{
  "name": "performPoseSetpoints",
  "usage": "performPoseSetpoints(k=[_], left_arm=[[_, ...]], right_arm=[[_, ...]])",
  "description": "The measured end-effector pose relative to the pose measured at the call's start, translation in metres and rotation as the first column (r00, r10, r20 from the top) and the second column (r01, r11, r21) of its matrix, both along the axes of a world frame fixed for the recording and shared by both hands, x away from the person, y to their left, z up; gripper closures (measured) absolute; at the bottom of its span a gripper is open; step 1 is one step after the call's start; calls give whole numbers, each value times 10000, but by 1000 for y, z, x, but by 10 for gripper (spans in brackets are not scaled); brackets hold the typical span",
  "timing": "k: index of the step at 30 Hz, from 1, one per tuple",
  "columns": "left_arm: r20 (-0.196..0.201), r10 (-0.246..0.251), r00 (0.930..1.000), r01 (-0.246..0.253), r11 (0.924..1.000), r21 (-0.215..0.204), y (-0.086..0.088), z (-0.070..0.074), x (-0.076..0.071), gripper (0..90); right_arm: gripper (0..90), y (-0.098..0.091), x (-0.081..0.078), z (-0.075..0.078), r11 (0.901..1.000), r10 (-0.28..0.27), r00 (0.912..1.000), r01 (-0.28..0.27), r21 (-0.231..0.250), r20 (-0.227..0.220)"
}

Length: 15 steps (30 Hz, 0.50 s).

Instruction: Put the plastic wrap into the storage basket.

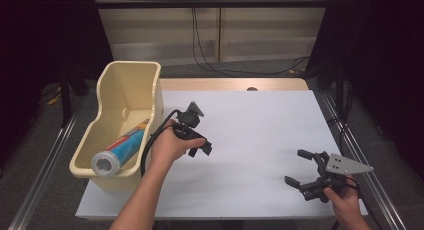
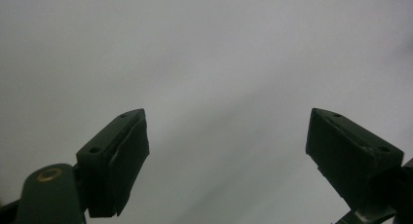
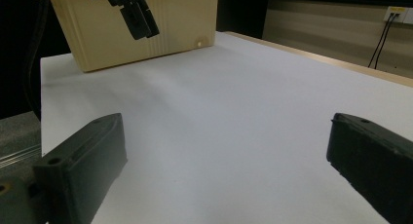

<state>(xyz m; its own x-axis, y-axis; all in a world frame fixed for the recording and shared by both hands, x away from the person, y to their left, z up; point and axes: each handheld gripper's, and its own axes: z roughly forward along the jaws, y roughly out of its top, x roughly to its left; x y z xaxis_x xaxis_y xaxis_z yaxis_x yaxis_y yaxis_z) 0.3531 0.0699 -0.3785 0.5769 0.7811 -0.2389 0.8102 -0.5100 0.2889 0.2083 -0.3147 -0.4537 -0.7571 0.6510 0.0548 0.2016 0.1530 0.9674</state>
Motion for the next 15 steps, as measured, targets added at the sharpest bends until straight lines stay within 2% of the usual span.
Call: performPoseSetpoints(k=[4,6,9,12,15], left_arm=[[404,-88,9991,102,9993,-349,2,-7,-5,156],[354,-83,9993,101,9987,-505,4,-11,-7,156],[511,-124,9986,156,9979,-630,6,-17,-11,156],[911,-118,9958,207,9950,-977,9,-20,-14,156],[1447,-204,9893,395,9907,-1303,10,-23,-18,156]], right_arm=[[6,0,0,0,10000,4,10000,-4,-6,5],[6,0,0,0,10000,-2,10000,2,-16,12],[6,1,0,0,10000,20,10000,-20,-23,27],[6,1,0,0,10000,33,10000,-33,-49,17],[6,2,0,-1,10000,45,10000,-45,-62,3]])
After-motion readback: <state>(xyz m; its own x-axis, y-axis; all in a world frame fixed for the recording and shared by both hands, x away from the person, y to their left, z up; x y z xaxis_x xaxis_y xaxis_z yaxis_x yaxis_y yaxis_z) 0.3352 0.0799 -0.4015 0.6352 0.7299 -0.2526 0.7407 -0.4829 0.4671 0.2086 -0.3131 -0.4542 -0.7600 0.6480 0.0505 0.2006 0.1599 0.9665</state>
